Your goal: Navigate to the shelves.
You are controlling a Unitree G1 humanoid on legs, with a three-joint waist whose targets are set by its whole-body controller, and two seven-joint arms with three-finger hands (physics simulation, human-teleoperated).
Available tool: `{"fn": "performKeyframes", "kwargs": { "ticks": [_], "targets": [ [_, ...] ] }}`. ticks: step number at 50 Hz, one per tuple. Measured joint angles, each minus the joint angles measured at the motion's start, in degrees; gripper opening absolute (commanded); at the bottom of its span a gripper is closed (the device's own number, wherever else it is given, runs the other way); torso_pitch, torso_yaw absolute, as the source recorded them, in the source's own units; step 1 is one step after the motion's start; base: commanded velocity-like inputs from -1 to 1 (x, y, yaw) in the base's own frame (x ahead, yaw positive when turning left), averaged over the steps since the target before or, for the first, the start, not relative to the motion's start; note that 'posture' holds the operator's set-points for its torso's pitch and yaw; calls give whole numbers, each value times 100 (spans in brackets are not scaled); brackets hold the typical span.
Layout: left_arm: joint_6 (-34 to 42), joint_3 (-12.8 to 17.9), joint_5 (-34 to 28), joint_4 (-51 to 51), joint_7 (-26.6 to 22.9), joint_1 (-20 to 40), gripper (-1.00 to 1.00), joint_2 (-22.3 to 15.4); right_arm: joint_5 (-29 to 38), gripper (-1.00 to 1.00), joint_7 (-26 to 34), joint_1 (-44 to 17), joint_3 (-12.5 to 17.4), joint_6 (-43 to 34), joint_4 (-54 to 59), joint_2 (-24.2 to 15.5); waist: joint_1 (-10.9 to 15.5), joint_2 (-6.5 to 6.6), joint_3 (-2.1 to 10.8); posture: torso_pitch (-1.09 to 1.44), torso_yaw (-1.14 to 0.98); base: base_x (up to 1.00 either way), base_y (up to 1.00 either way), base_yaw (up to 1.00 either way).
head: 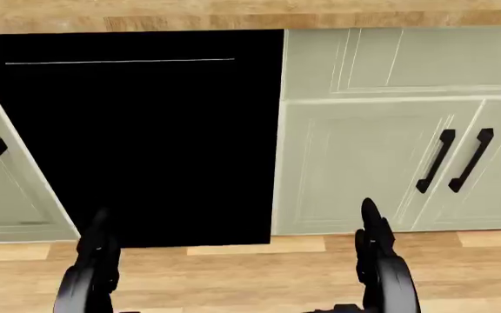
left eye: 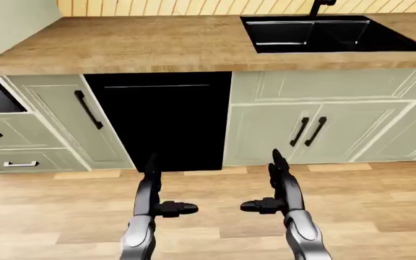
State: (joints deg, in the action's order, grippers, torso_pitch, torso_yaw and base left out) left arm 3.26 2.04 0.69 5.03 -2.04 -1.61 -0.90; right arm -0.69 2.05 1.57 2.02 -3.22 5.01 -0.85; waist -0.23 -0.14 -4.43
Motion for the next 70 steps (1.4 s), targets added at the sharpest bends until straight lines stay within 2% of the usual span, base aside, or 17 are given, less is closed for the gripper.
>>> {"fn": "performKeyframes", "kwargs": {
  "ticks": [1,3,5,7,28,30,32,35,38,41,42,46,55,61,65,67,70],
  "targets": [
    [-5,15,22,-95,-7,7,100,-4,-12,100,7,-6,-1,9,-81,-6,-7,-23,58,0,0,0,0,0],
    [-146,53,64,-301,-9,150,100,-17,-30,100,9,-116,23,121,-296,-18,32,-22,343,0,0,0,0,0],
    [-289,60,88,-252,-8,201,100,-18,-33,100,11,-162,5,240,-232,-1,41,-56,240,0,0,0,0,0],
    [-284,49,104,-127,-18,146,100,-16,-34,100,28,-114,-20,239,-121,-5,41,-49,313,0,0,0,0,0],
    [-171,63,117,-81,14,141,100,-22,80,100,93,-85,-62,230,-71,-9,38,-20,416,0,0,0,-1,0],
    [-149,75,112,-49,23,130,100,-34,85,100,98,-76,-76,188,-61,7,75,10,373,0,0,0,-30,0],
    [-141,115,109,-24,40,122,100,-51,90,100,112,-85,-112,191,-47,23,116,157,310,0,0,0,-39,0],
    [-134,137,100,-44,65,122,100,-59,101,100,132,-83,-133,203,-47,22,131,256,356,0,0,0,-40,0],
    [-192,124,81,-108,86,175,100,-60,112,100,129,-116,-110,214,-81,15,147,61,333,0,0,0,-40,0],
    [-240,125,66,-101,98,183,100,-66,120,100,126,-132,-119,239,-100,20,142,-271,333,0,0,0,-40,0],
    [-232,106,59,-85,104,194,100,-28,121,100,124,-137,-98,247,-89,-16,95,-295,348,0,0,0,-40,0],
    [-134,-61,38,21,67,133,100,25,143,100,66,-57,48,173,-12,-58,-7,-223,268,0,0,0,-40,0],
    [-198,71,20,-49,123,192,100,-26,168,100,99,-123,-73,210,-49,-25,125,422,204,0,0,0,-40,0],
    [-158,152,13,113,153,129,100,-66,189,100,134,-65,-164,152,53,27,180,338,308,0,0,0,-35,0],
    [-185,142,17,39,151,175,100,-72,189,100,117,-117,-130,181,-83,24,174,-50,267,0,0,0,-28,0],
    [-211,129,19,-5,145,198,100,-70,183,100,115,-126,-124,222,-114,18,122,-345,337,0,0,0,-28,0],
    [-215,-23,19,107,113,210,100,21,179,100,89,-94,17,221,9,-56,-8,-290,315,0,0,0,-28,0]
  ]
}}
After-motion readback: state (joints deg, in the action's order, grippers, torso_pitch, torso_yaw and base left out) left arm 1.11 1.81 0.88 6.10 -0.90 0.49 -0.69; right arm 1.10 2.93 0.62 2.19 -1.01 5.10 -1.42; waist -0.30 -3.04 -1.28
